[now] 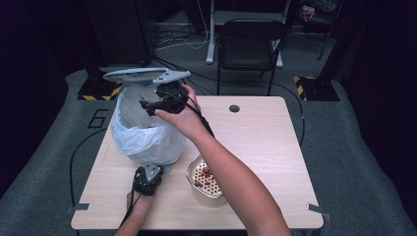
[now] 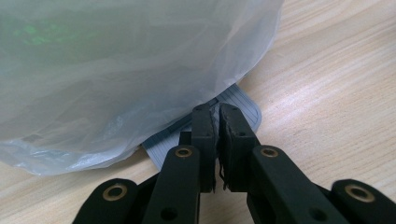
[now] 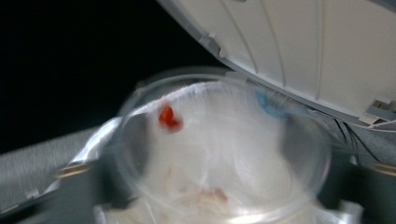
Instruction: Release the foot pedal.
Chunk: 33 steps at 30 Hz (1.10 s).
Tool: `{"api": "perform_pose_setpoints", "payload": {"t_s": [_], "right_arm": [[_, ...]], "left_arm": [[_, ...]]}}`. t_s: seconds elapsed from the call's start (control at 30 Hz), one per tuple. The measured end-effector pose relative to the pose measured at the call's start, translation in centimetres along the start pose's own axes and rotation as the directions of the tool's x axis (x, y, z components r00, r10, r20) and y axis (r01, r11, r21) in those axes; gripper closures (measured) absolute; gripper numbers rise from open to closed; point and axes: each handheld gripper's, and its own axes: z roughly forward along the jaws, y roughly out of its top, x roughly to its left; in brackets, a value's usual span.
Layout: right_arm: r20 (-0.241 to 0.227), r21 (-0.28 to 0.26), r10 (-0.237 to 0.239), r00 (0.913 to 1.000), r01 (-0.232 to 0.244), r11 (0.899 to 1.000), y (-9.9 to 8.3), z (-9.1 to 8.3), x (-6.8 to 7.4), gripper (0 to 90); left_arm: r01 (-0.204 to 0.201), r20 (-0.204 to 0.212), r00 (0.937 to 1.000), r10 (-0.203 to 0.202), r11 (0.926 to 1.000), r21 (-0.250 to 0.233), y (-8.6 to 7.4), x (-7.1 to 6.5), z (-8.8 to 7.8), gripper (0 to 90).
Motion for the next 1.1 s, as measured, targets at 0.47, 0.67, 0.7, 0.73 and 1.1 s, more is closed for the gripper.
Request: {"api": "perform_pose_setpoints", "payload": {"t_s": [0.47, 0.67, 0.7, 0.73, 1.1], "right_arm": [[0.029, 0.037, 0.021, 0.9994, -0.022, 0.999, -0.8, 0.1, 0.4, 6.4], [0.013, 0.036, 0.014, 0.9998, -0.015, 0.999, -1.2, -0.4, 0.2, 12.0], [0.014, 0.035, 0.015, 0.9998, -0.015, 0.999, -1.3, -0.6, 0.2, 11.9], [0.013, 0.034, 0.012, 0.9998, -0.013, 0.999, -1.3, -0.8, 0.2, 12.2], [-0.031, 0.025, -0.031, 0.999, 0.032, 0.999, -3.6, -5.3, -0.2, 21.4]], "left_arm": [[-0.004, -0.005, 1.0, 0.004, 1.0, 0.001, 0.0, 0.0, 0.0, 85.0], [-0.002, 0.0, 1.0, 0.002, 1.0, 0.004, 0.0, 0.1, -0.1, 85.0], [-0.003, -0.003, 1.0, 0.003, 1.0, 0.004, 0.0, 0.1, -0.1, 84.9], [0.0, 0.005, 1.0, 0.0, 1.0, 0.006, 0.0, 0.1, 0.0, 84.9], [0.007, -0.006, 1.0, -0.007, 1.0, -0.003, 0.0, 0.1, 0.0, 83.7]]}}
